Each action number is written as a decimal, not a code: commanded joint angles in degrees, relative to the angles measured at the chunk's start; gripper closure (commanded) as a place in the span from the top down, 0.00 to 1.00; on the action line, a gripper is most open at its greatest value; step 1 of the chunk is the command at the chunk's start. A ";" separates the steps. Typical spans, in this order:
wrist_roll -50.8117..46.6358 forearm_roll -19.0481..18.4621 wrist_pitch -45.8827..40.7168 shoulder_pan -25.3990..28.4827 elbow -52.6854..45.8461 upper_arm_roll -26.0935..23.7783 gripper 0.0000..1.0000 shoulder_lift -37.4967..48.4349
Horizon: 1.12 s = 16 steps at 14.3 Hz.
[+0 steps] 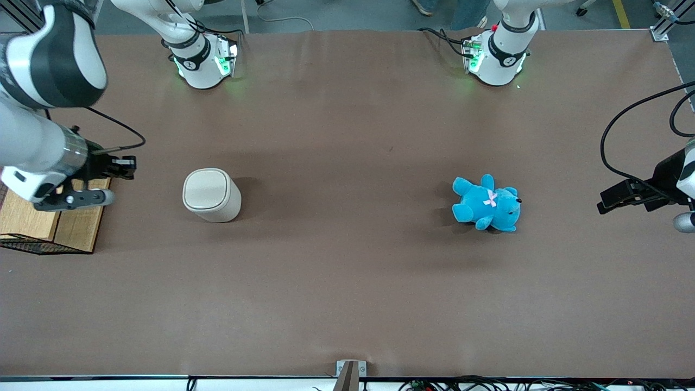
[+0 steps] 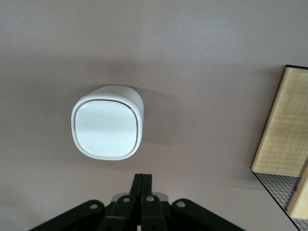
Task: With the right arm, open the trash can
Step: 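Lower the right gripper to the lid edge of the white trash can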
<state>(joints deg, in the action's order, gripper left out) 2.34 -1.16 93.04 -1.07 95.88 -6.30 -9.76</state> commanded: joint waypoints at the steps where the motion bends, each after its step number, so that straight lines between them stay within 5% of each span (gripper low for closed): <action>1: -1.19 0.28 1.89 2.11 3.34 -0.03 0.00 -0.43; 5: -5.77 0.80 2.06 6.86 3.87 -0.03 0.00 -3.94; 11: -5.68 0.98 8.46 6.78 10.80 -0.12 0.00 -4.92; 16: -5.85 4.57 13.12 7.13 13.36 -0.03 0.00 -5.62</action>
<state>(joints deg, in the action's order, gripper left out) -2.90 0.90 104.02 6.20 107.08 -6.18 -15.99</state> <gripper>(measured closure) 0.991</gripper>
